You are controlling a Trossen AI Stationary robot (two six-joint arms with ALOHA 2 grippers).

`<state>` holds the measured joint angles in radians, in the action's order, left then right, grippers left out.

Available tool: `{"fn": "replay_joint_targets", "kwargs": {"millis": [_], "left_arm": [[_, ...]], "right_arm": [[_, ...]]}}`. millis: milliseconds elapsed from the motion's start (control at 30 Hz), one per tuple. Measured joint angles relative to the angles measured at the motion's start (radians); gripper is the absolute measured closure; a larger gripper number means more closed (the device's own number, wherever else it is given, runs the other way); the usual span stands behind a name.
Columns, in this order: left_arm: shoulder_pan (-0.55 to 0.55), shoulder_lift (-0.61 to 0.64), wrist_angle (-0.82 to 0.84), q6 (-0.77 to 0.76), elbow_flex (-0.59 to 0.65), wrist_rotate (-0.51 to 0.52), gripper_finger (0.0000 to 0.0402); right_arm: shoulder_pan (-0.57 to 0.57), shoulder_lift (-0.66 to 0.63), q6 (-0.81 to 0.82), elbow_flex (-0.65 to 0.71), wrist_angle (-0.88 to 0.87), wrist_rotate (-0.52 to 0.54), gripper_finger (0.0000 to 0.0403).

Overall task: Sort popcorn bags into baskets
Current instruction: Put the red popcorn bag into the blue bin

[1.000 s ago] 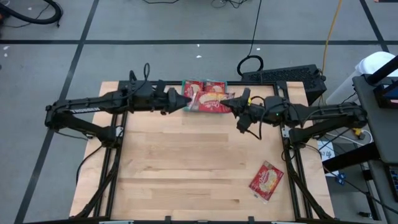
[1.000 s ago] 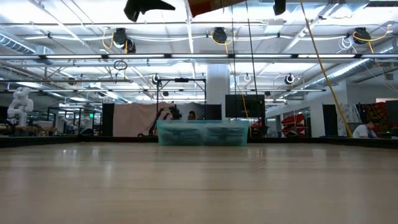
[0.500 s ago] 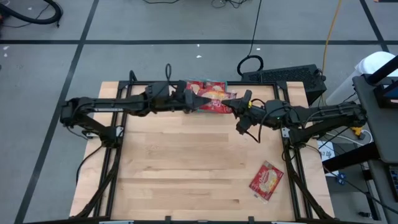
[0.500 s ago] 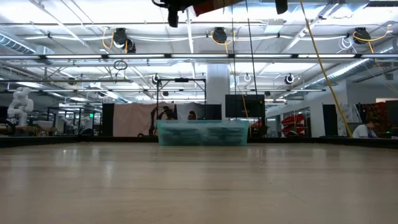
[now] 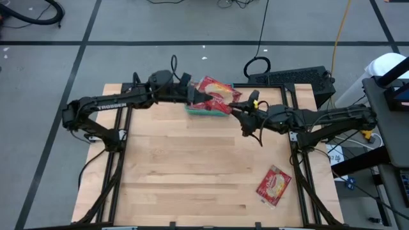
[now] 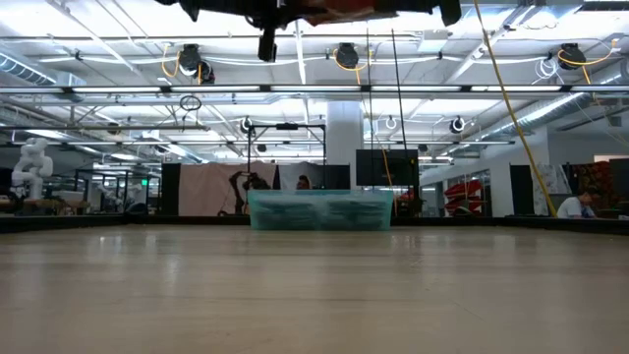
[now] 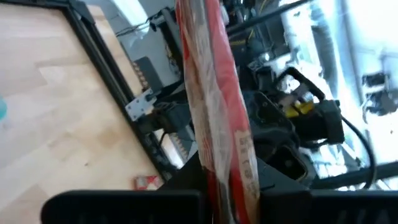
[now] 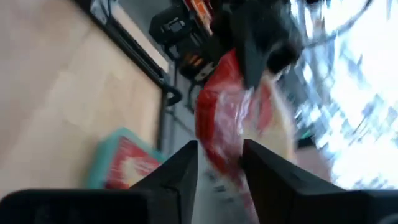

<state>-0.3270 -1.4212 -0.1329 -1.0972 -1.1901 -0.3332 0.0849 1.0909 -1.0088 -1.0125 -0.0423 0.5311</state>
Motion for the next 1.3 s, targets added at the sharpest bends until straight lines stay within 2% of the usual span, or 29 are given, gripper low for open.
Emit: {"fn": "replay_joint_targets", "kwargs": {"millis": [200, 333, 467, 600, 700, 833, 900, 1067, 1200, 1300], "left_arm": [[-0.136, 0.013, 0.059, 0.125, 0.0, -0.194, 0.0384], [-0.226, 0.019, 0.162, 0.231, 0.0, -0.307, 0.0379], [-0.282, 0.016, 0.283, 0.372, 0.0, -0.402, 0.0364], [-0.309, 0.017, 0.389, 0.533, 0.0, -0.475, 0.0375], [-0.307, 0.017, 0.435, 0.653, 0.0, -0.485, 0.0384], [-0.283, 0.016, 0.461, 0.769, 0.0, -0.486, 0.0379], [-0.265, 0.016, 0.46, 0.814, 0.0, -0.487, 0.0369], [-0.209, 0.016, 0.46, 0.851, 0.0, -0.487, 0.0367], [-0.167, 0.006, 0.46, 0.877, 0.0, -0.489, 0.0381], [-0.154, 0.003, 0.487, 0.876, 0.0, -0.489, 0.0384]], "right_arm": [[0.0, -0.002, 0.53, 0.061, -0.046, 0.021, 0.0271], [-0.007, -0.002, 0.861, 0.098, -0.104, -0.024, 0.0274], [-0.047, -0.002, 1.151, 0.104, -0.137, -0.171, 0.028], [-0.127, -0.006, 1.462, 0.104, -0.069, -0.336, 0.0283], [-0.221, -0.005, 1.733, 0.104, -0.039, -0.488, 0.0283], [-0.359, 0.002, 1.999, 0.104, -0.037, -0.666, 0.0273], [-0.415, 0.005, 2.062, 0.104, -0.033, -0.717, 0.0261], [-0.488, 0.051, 2.054, 0.104, 0.09, -0.878, 0.0224], [-0.497, 0.132, 2.086, 0.104, 0.236, -1.035, 0.0203], [-0.478, 0.185, 2.097, 0.104, 0.36, -1.078, 0.0199]]}}
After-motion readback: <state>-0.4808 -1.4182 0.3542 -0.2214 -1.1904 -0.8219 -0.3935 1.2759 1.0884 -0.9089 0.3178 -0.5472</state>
